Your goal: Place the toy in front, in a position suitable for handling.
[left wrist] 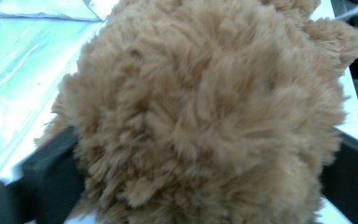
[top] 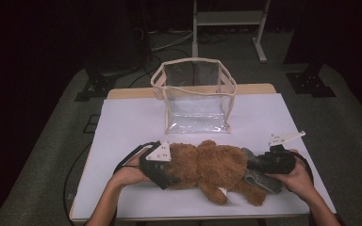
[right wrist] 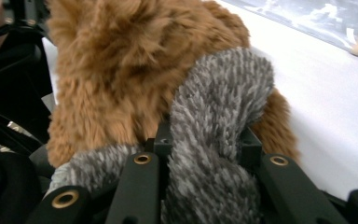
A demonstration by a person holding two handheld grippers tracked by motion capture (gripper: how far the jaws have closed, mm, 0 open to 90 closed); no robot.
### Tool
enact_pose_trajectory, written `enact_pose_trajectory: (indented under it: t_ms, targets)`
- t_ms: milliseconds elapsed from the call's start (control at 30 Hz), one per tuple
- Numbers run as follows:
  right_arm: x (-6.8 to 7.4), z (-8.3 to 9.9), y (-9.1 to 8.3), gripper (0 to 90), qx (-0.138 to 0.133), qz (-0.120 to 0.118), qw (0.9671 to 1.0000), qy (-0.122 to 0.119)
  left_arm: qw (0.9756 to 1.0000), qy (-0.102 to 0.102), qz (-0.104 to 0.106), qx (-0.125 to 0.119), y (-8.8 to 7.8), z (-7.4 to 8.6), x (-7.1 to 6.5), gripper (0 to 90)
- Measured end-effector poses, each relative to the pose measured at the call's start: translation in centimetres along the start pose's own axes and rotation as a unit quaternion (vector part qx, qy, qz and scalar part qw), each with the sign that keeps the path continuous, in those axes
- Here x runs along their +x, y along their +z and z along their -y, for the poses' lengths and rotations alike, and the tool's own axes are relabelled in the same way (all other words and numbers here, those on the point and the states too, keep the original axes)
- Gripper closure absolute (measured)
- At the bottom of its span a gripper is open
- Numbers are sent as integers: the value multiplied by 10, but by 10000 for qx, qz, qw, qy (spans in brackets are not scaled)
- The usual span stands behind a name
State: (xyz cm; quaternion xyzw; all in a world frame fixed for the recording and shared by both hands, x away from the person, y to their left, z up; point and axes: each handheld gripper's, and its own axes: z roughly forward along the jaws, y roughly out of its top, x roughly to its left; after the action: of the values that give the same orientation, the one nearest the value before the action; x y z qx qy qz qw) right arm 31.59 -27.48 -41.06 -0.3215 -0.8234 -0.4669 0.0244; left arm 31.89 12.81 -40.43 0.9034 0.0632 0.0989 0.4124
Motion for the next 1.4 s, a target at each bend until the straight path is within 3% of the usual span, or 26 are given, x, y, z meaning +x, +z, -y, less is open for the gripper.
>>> enact_pose_trajectory:
  t_ms: [133, 200, 267, 533, 800, 967, 1067, 1200, 1400]
  targets:
    - [2, -10, 2, 703, -283, -375, 9989, 49, 9999, -63, -23, -96, -2, 3, -2, 187]
    - [3, -14, -1, 704, -387, -467, 9981, 77, 9999, -59, -4, -124, 0, 2, -3, 200]
    - [7, -25, -7, 706, -348, -330, 9988, -72, 9998, -49, -6, -189, 3, -4, -4, 220]
    - [11, -34, -29, 713, -260, -76, 9996, -125, 9997, 96, -14, -203, 23, -24, -4, 270]
    - [4, -28, -67, 719, -343, 315, 9989, 1, 9993, 279, 207, -160, 55, -57, -2, 290]
    - [-2, -15, -83, 718, -225, 591, 9979, 109, 9988, 356, 303, -133, 68, -71, -4, 289]
    - [-11, -4, -81, 719, -354, 459, 9978, 332, 9989, 388, 256, -29, 65, -72, -5, 289]
    - [-14, 0, -67, 720, -501, 295, 9975, 394, 9993, 344, 124, 88, 54, -68, -4, 289]
    - [-19, 4, -29, 721, -353, 92, 9983, 449, 9994, 273, -23, 210, 30, -59, 0, 288]
